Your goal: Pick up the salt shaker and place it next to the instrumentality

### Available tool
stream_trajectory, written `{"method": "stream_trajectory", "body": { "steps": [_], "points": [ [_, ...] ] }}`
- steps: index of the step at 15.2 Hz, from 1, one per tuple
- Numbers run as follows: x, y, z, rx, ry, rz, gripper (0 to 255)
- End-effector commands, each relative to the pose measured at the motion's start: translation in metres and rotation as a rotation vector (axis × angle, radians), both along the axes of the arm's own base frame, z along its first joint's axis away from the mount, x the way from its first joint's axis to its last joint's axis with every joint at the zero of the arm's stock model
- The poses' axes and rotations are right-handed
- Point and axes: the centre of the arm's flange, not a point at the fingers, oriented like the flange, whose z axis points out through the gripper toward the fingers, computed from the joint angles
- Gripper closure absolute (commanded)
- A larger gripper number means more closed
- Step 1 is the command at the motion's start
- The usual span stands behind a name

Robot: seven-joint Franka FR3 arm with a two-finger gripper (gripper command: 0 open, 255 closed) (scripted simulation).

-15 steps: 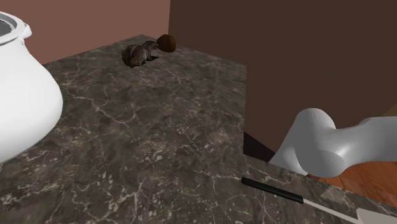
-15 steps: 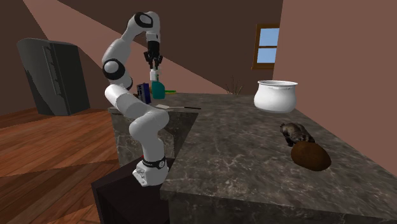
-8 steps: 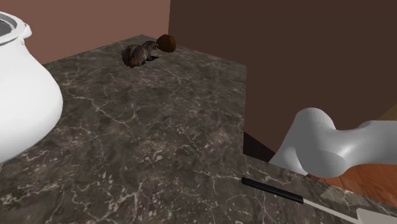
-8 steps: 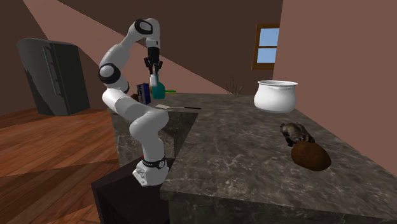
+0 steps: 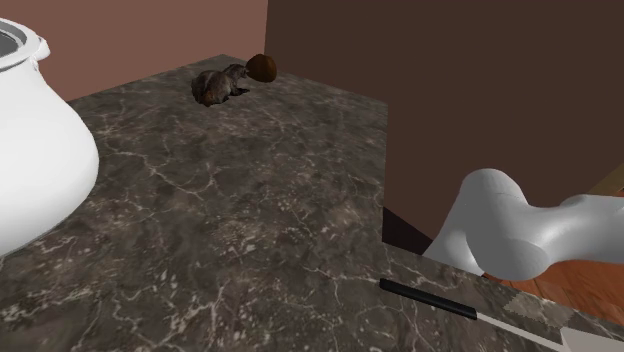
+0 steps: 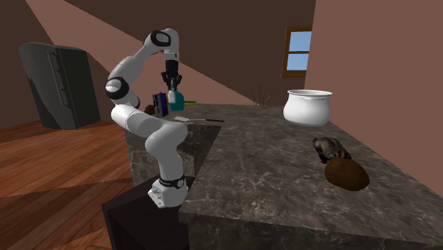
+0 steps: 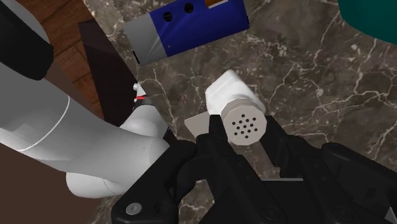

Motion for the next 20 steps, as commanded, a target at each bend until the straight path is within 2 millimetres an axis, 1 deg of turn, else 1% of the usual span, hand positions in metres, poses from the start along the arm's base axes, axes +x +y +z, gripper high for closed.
{"method": "stream_trajectory", "body": {
  "steps": [1,13,20],
  "points": [
    [-0.001,0.000,-0.011,0.000,0.000,0.000,255],
    [-0.001,0.000,-0.076,0.000,0.000,0.000,255],
    [-0.001,0.000,-0.076,0.000,0.000,0.000,255]
  ]
}}
